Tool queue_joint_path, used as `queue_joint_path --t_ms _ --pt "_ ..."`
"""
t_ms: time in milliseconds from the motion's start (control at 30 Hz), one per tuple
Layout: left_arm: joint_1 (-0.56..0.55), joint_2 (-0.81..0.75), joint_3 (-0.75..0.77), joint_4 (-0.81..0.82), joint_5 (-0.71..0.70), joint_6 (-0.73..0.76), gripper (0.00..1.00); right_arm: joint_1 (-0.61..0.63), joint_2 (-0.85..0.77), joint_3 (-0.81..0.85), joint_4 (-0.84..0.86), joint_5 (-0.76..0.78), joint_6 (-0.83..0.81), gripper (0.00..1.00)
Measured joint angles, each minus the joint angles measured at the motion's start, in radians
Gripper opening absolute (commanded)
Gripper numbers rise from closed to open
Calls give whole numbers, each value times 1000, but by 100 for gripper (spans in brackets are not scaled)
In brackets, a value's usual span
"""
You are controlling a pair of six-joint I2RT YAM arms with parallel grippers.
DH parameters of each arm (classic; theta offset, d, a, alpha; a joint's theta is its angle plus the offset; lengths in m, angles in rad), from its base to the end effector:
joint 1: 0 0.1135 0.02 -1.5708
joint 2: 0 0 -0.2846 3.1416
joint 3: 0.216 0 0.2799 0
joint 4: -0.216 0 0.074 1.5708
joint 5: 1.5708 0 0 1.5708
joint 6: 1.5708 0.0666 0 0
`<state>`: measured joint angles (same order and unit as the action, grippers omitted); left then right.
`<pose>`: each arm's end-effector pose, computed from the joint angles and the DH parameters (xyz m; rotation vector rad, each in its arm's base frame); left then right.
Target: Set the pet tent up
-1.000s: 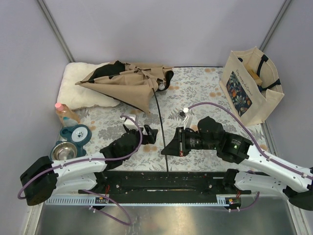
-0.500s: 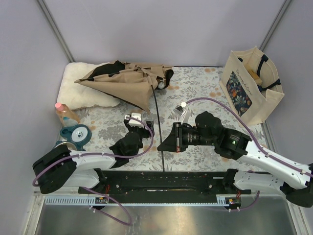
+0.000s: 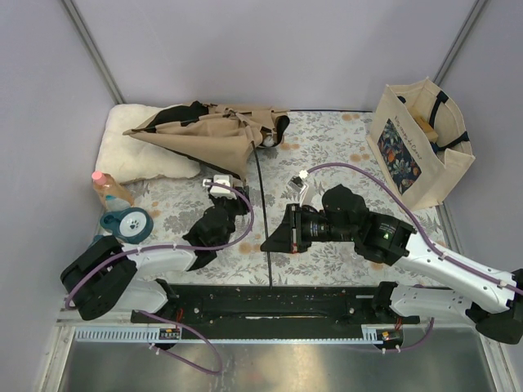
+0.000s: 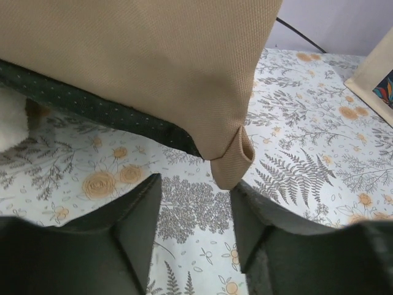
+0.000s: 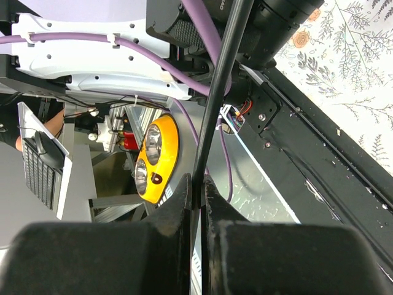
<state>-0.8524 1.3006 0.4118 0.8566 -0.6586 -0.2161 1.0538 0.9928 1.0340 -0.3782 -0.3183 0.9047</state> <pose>0.2213 -0.1912 0.2093 -0.0023 1.6045 -0.3030 0.1127 0.2404 0.3777 -0.4207 2.2126 1.5178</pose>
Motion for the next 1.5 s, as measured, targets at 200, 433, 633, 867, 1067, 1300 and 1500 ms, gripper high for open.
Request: queue_joint_path --t_ms 200,433,633,867,1067,1300,1500 --pt "35 2 15 -2 57 -29 12 0 8 0 16 0 11 0" --pt "39 1 20 -15 89 -28 0 0 8 0 18 4 18 0" --pt "40 -39 20 -40 121 -32 9 0 12 -1 26 9 20 0" --pt "42 -40 21 -50 182 -35 34 0 16 -2 44 12 26 0" --pt "42 38 59 -64 203 -31 27 0 17 -2 44 13 28 0" --pt "42 62 72 -66 201 -24 21 0 17 -2 44 13 28 0" --pt "42 62 72 -64 195 -23 4 0 17 -5 45 13 28 0"
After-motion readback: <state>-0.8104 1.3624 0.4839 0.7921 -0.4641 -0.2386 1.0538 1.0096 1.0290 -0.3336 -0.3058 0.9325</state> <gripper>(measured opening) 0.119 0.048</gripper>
